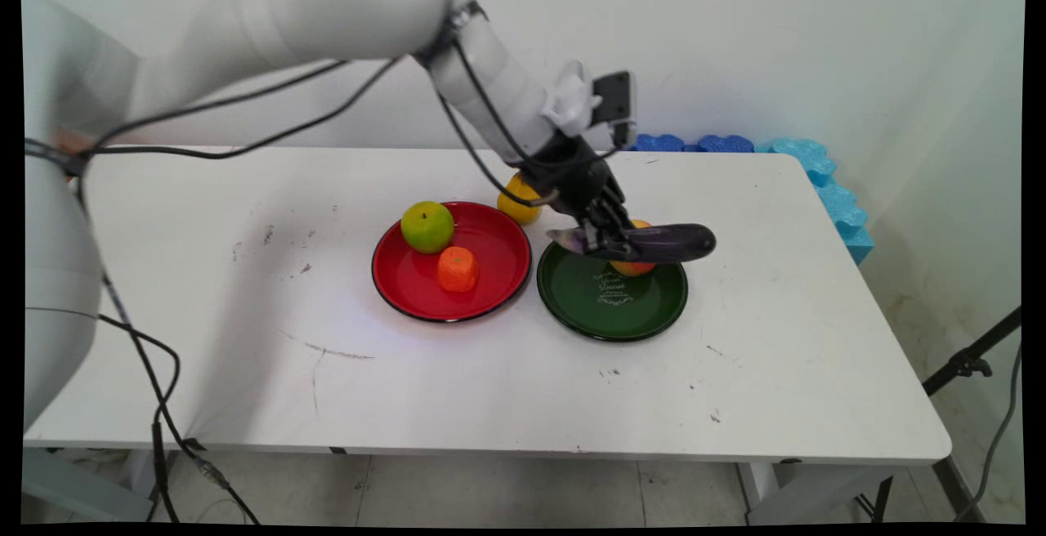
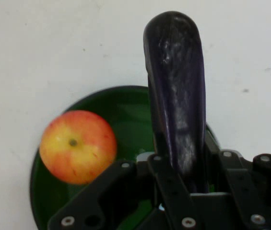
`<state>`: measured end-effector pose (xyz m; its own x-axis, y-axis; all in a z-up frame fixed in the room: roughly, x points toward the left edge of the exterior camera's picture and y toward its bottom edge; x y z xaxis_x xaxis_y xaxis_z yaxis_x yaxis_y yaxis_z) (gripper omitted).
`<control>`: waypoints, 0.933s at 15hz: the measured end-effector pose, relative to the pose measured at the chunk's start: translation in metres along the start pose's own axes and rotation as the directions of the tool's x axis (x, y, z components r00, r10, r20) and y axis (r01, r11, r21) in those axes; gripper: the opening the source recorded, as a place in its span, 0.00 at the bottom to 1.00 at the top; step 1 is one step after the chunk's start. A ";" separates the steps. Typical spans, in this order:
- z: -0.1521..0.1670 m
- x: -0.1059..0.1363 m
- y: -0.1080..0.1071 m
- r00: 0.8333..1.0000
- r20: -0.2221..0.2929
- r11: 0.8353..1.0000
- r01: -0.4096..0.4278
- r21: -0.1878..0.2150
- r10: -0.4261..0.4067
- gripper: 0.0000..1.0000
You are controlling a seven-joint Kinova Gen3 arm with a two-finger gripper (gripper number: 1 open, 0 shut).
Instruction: Place the picked object on the table
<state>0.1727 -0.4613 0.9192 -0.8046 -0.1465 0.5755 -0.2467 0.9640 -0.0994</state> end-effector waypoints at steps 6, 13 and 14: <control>-0.056 -0.027 0.053 0.998 0.056 1.000 0.019 -0.009 -0.019 0.00; -0.051 -0.078 0.104 0.994 0.110 0.998 0.028 -0.048 -0.023 0.00; -0.045 -0.085 0.111 0.993 0.108 0.998 0.042 -0.051 -0.036 0.00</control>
<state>0.2380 -0.3322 0.8955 -0.8489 -0.2047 0.4874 -0.2524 0.9670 -0.0335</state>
